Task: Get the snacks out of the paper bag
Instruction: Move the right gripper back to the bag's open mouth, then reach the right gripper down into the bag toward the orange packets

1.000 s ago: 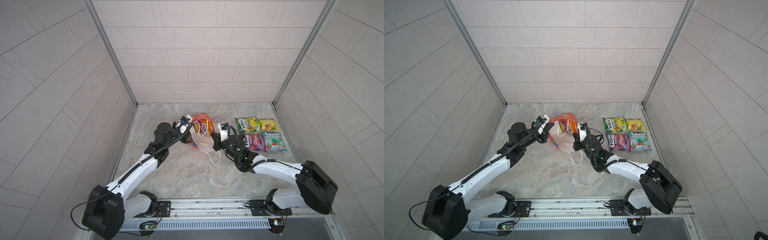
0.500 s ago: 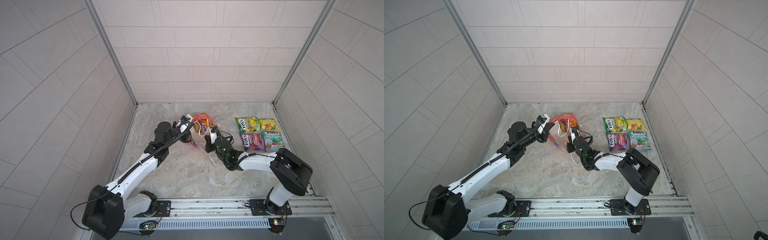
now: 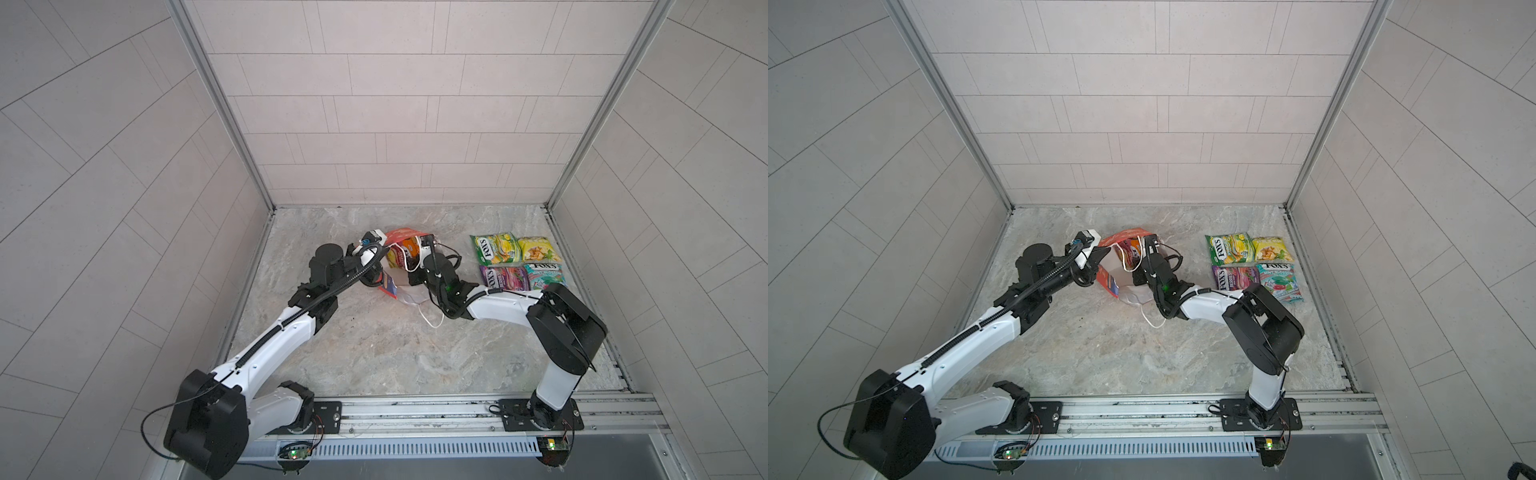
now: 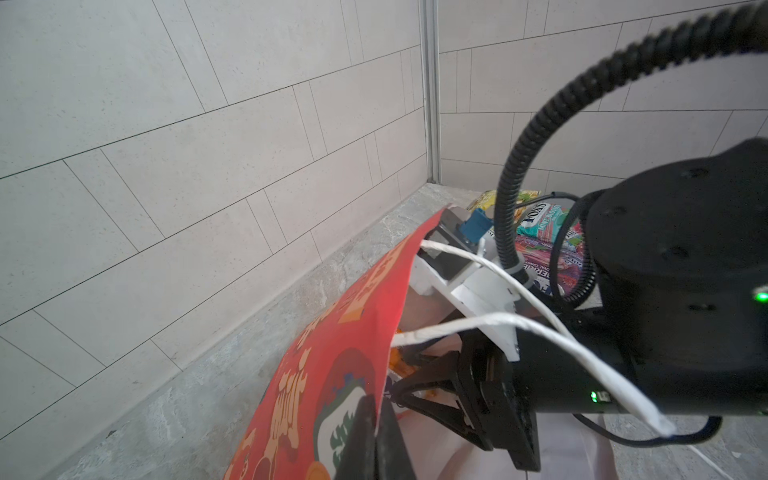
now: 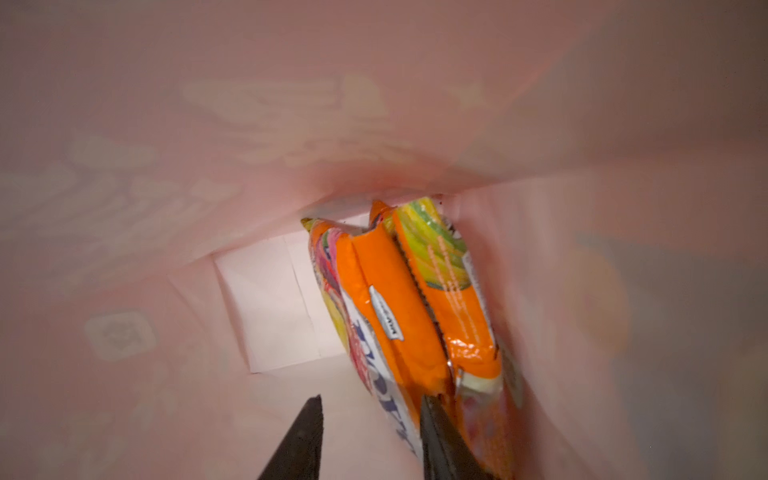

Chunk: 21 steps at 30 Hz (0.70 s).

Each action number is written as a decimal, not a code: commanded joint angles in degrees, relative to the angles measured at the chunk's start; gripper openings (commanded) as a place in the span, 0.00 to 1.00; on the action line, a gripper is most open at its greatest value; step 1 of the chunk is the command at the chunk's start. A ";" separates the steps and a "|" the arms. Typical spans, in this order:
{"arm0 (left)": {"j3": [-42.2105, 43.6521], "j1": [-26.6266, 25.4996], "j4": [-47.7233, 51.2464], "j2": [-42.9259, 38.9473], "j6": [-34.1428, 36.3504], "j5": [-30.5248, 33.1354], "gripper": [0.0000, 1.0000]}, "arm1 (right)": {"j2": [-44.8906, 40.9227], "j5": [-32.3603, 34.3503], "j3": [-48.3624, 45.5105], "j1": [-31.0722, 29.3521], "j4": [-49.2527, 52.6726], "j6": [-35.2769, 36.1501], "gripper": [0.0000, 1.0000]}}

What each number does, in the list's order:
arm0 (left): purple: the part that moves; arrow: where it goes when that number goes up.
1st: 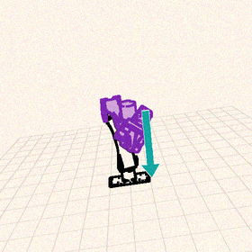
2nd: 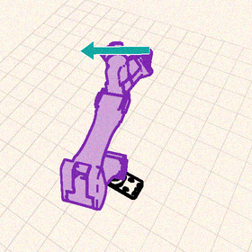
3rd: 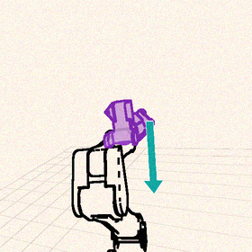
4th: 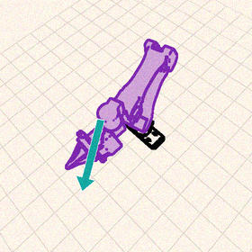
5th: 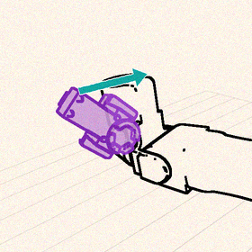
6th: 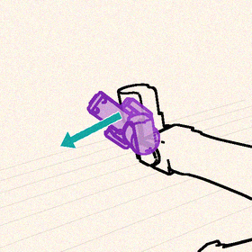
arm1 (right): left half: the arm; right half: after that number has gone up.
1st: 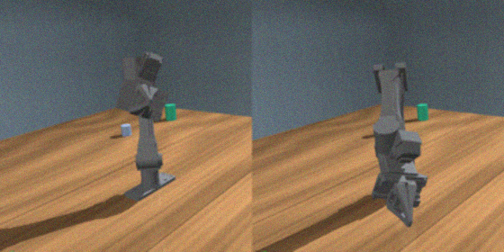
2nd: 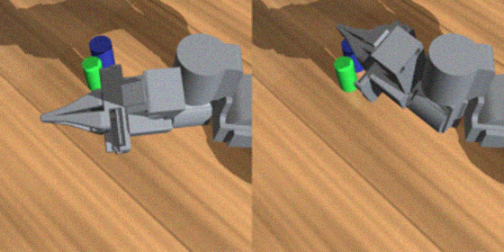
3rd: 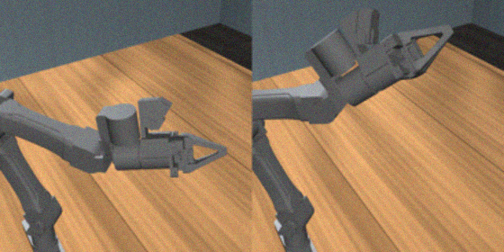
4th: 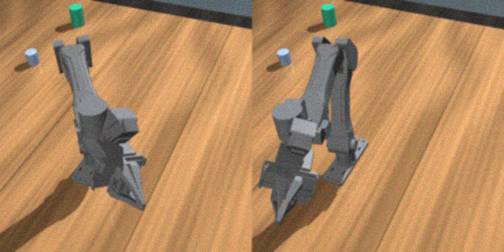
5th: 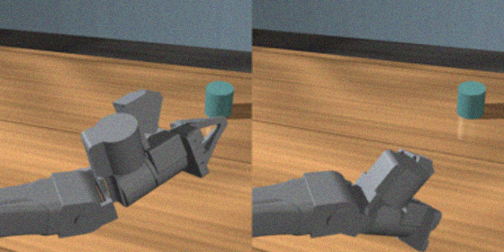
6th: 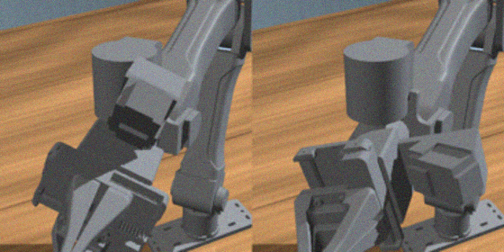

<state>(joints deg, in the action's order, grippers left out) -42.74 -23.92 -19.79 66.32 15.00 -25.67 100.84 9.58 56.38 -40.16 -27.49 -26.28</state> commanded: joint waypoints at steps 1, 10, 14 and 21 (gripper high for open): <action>-0.44 -0.22 -3.32 -1.50 0.02 -1.96 0.00 | 0.09 0.59 2.95 1.20 6.13 -2.13 0.43; -0.14 -0.24 -4.27 -1.20 -0.15 -2.77 0.00 | 5.14 -2.40 5.88 1.49 6.79 -3.21 0.45; -0.15 -0.20 -4.16 -1.16 -0.25 -1.81 0.00 | 5.23 -4.18 3.28 1.40 0.91 -2.60 0.43; -0.16 -0.25 -4.99 -0.32 -0.74 -3.22 0.00 | 5.89 -4.89 -1.35 1.52 -11.16 -0.26 0.46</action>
<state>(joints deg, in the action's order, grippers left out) -42.72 -23.92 -19.90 66.32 14.92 -26.41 106.17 4.45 55.44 -39.03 -31.62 -27.46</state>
